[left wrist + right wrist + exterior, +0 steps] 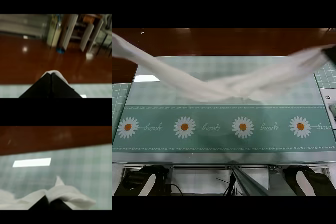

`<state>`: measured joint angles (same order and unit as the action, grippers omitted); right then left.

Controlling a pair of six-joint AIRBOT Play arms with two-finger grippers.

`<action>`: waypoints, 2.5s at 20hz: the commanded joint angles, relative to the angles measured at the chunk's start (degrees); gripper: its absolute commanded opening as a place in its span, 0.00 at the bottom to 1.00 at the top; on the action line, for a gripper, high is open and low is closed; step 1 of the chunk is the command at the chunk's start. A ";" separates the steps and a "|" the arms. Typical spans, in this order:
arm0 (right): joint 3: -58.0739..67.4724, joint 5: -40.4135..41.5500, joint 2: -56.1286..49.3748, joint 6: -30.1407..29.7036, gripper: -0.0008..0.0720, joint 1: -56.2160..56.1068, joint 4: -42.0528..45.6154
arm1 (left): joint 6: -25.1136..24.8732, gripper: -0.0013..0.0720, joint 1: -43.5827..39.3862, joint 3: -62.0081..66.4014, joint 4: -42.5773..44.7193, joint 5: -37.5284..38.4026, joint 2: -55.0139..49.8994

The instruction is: Fold the shirts.

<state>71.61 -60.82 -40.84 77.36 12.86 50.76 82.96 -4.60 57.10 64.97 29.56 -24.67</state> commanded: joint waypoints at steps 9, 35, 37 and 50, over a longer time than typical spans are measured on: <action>29.99 -5.84 2.73 12.68 0.07 -0.07 1.97 | -7.50 0.04 0.07 33.11 1.57 9.94 1.16; 14.99 8.41 -40.37 17.66 0.07 -10.34 26.77 | 23.21 0.04 0.00 -7.65 14.82 -1.66 -28.06; 14.99 10.93 -44.17 18.43 0.07 -10.34 25.77 | 23.21 0.04 -0.02 -7.65 12.55 -5.79 -34.53; 18.21 -3.82 -55.52 9.01 0.63 -8.52 25.55 | 14.64 0.15 2.97 -3.72 8.79 15.76 -49.51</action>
<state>87.68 -57.30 -97.21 93.30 3.16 75.46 104.14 -3.57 50.83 74.59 33.98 -74.06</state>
